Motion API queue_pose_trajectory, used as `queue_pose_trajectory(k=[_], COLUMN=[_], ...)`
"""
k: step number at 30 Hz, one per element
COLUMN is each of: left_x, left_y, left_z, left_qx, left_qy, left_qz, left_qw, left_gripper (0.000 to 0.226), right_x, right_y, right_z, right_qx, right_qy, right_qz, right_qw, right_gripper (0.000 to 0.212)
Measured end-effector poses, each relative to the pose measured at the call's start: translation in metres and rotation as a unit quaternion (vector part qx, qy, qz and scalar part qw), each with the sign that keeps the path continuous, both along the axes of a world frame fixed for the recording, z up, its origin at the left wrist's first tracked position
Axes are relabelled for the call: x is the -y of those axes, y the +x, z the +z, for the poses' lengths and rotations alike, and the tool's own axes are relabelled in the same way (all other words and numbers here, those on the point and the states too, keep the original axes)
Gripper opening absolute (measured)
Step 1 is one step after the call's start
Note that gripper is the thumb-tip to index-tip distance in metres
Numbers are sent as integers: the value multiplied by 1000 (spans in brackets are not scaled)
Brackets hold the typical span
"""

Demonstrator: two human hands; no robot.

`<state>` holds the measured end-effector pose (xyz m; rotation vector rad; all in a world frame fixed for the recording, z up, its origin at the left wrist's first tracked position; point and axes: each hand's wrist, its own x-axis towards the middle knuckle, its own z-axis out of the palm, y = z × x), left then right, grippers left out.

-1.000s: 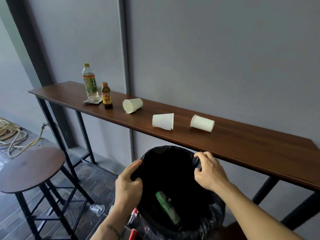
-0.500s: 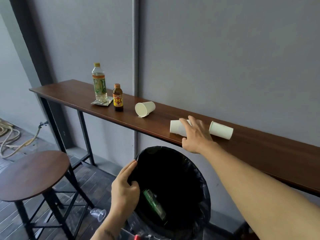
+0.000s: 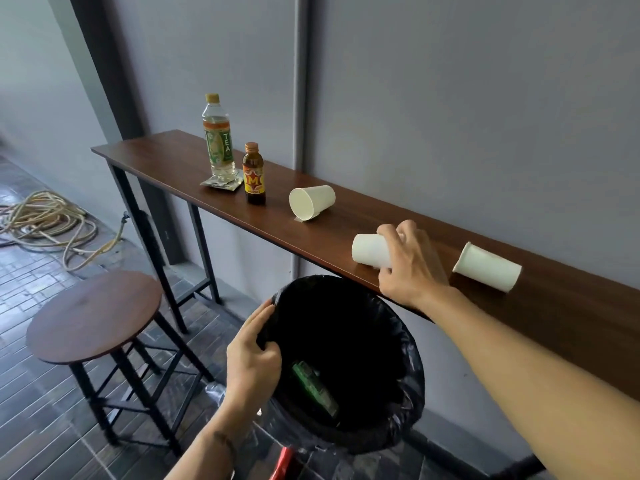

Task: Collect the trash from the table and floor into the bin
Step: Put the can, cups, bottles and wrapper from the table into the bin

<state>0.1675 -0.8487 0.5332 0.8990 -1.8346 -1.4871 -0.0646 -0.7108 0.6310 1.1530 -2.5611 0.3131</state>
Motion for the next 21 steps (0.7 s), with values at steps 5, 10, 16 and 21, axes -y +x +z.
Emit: queue_pose_trajectory(k=[5, 10, 16, 21], left_x=[-11, -22, -29, -31], left_y=[-26, -39, -41, -39], left_z=[0, 1, -6, -12], left_qx=[8, 9, 16, 21], left_qy=[37, 77, 74, 77], left_qz=[30, 46, 44, 43], left_qw=[999, 996, 996, 996], left_gripper=[70, 69, 71, 67], right_x=[-4, -12, -24, -46], right_y=[46, 72, 78, 42], right_z=[-18, -54, -60, -23], right_qx=[48, 71, 109, 41], right_qy=[-30, 22, 56, -105], right_qz=[87, 124, 132, 98], right_qw=[995, 989, 984, 989], right_gripper=[53, 53, 78, 50])
